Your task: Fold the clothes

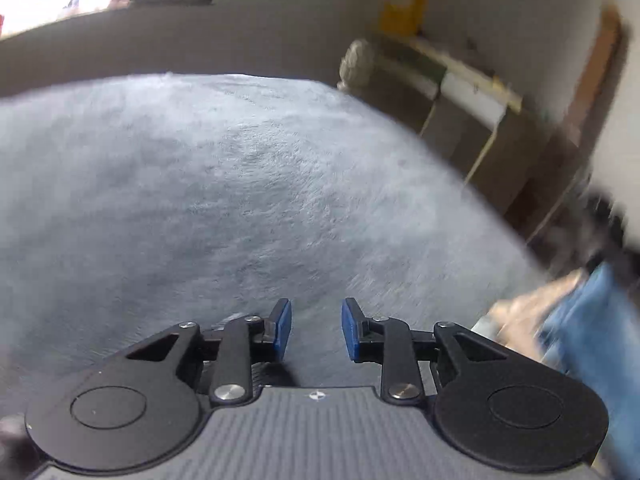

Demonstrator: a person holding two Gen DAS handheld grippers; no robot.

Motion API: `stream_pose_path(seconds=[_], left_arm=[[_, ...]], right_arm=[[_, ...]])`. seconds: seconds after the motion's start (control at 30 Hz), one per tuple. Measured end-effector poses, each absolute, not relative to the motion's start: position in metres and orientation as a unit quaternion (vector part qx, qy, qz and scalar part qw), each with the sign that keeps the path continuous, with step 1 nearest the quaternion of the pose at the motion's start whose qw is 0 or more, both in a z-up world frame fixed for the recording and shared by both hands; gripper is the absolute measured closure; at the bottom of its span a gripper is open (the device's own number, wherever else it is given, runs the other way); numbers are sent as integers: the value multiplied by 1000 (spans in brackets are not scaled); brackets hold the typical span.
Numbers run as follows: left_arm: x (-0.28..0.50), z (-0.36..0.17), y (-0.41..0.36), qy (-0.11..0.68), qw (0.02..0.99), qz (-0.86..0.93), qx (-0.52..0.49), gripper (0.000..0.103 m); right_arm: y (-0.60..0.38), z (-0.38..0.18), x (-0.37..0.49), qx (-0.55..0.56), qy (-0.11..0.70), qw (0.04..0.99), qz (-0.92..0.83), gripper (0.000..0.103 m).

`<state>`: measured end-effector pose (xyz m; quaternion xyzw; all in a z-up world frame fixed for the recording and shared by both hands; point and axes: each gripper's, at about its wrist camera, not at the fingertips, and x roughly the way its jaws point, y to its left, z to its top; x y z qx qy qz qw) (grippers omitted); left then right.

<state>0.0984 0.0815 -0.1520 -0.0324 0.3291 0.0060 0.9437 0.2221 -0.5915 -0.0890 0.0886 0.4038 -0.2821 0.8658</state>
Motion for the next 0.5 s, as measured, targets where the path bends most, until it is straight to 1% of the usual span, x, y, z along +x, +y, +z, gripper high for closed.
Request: stream_pose_path(seconds=[0.03, 0.13, 0.43, 0.5], left_arm=[[98, -152, 82, 329, 944, 6, -33, 37], [98, -153, 82, 327, 944, 5, -35, 37], [97, -154, 85, 323, 945, 2, -45, 37], [97, -155, 86, 322, 946, 1, -47, 37]], right_arm=[[-593, -87, 218, 136, 404, 864, -266, 74], [-582, -85, 221, 208, 419, 855, -224, 74], [-547, -101, 255, 245, 509, 793, -228, 75], [-545, -105, 258, 245, 513, 790, -230, 76]])
